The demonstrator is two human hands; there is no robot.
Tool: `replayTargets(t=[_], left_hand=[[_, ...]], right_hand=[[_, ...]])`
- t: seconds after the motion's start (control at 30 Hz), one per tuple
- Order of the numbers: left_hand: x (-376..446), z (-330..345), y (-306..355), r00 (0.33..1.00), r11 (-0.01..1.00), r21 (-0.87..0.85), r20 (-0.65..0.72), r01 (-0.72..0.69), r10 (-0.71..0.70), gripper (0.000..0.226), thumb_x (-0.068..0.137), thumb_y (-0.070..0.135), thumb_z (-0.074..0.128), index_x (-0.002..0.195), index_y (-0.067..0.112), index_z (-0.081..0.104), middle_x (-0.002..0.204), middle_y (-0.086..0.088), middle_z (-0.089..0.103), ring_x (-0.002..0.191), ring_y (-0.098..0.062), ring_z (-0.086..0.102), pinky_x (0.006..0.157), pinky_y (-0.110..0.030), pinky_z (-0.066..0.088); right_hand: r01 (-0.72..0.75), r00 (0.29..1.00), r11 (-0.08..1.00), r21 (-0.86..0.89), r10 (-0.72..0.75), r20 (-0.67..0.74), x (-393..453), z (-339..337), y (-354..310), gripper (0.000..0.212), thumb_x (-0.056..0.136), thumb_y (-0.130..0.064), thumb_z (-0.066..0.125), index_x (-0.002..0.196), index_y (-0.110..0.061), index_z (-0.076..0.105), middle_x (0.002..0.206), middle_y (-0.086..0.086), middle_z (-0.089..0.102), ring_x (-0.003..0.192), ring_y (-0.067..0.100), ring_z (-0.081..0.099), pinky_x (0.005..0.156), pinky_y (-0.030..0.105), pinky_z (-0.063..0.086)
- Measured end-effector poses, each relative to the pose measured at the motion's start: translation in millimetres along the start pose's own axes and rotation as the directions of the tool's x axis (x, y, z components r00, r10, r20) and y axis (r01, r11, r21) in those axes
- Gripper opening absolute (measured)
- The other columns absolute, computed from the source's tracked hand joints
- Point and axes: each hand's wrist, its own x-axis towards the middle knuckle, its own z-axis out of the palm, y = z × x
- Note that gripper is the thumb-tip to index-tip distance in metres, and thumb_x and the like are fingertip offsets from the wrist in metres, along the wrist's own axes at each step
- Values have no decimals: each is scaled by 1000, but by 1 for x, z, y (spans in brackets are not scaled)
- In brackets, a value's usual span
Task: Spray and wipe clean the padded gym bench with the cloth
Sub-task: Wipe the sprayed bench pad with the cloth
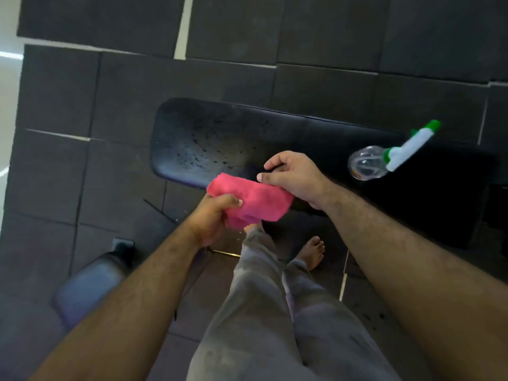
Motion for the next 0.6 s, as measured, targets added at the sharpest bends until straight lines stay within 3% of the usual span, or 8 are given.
replayTargets(t=[0.1, 0.17, 0.27, 0.37, 0.43, 0.5, 0.57, 0.6], left_hand=[[-4, -36, 13, 976, 994, -40, -198, -102, 92, 35, 76, 9, 75, 111, 7, 71, 97, -15, 78, 92, -32, 75, 77, -46, 65], [-1, -66, 22, 924, 984, 50, -338, -173, 179, 24, 86, 9, 84, 108, 9, 73, 99, -11, 80, 97, -34, 74, 88, -50, 65], [10, -112, 38, 718, 868, 464, -544, -174, 434, 26, 100, 17, 81, 122, 6, 72, 92, 2, 78, 90, -26, 71, 80, -40, 64], [24, -146, 51, 529, 586, 810, -498, 2, 687, 43, 103, 25, 73, 141, 9, 59, 99, -20, 77, 83, -45, 70, 73, -44, 53], [37, -151, 60, 551, 369, 929, -323, 29, 770, 33, 93, 7, 71, 123, -1, 61, 94, -33, 72, 80, -56, 67, 67, -52, 51], [55, -151, 58, 671, 74, 996, -20, -52, 742, 38, 75, -6, 75, 112, -7, 66, 99, -34, 71, 87, -55, 69, 71, -56, 55], [63, -149, 45, 816, -262, 955, 258, -136, 517, 50, 80, 14, 82, 127, 0, 70, 135, -28, 71, 120, -51, 67, 98, -61, 53], [64, -152, 37, 842, -360, 919, 317, -159, 436, 57, 84, 33, 85, 133, 6, 71, 148, -21, 67, 131, -47, 63, 108, -61, 47]], right_hand=[[56, 997, 995, -86, -60, -46, 28, 32, -16, 31, 86, -41, 87, 108, -24, 74, 93, 1, 79, 88, 15, 76, 82, 37, 63], [77, 992, 980, -181, -93, -81, 45, 51, -23, 27, 90, -45, 82, 109, -27, 73, 91, -7, 76, 84, 5, 71, 81, 31, 58], [123, 988, 936, -329, -147, -49, 63, 75, -32, 31, 96, -42, 77, 122, -27, 69, 107, -11, 74, 101, 6, 69, 91, 31, 57], [244, 960, 821, -517, -281, 7, 73, 95, -37, 42, 97, -36, 77, 135, -23, 65, 126, -5, 73, 117, 12, 68, 100, 34, 58], [296, 936, 740, -604, -350, 30, 78, 104, -39, 46, 97, -33, 77, 139, -20, 64, 130, -2, 73, 121, 15, 68, 102, 38, 59], [305, 920, 669, -678, -391, 28, 83, 111, -40, 47, 97, -33, 77, 139, -18, 64, 130, 0, 73, 122, 19, 67, 104, 42, 58], [299, 906, 605, -738, -423, 20, 87, 113, -38, 46, 96, -31, 76, 138, -16, 65, 130, 3, 73, 124, 25, 66, 107, 47, 54], [298, 899, 587, -753, -437, 15, 90, 112, -35, 45, 96, -29, 75, 137, -14, 66, 131, 5, 73, 124, 28, 66, 108, 48, 52]])
